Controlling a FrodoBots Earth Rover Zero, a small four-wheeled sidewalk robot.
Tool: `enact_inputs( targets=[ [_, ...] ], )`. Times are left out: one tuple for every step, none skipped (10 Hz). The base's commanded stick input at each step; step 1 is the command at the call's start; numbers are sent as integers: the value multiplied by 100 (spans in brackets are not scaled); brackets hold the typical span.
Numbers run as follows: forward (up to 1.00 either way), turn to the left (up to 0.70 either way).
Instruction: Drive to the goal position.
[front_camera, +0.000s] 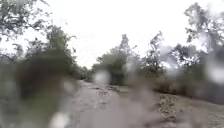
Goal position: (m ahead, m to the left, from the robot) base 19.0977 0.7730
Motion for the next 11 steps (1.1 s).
enact_inputs(
  targets=[
    [45,0],
    [45,4],
    [45,25],
    [45,27],
    [45,26],
    [45,22],
    [45,7],
    [45,0],
    [45,0],
    [45,0],
    [45,0]
  ],
)
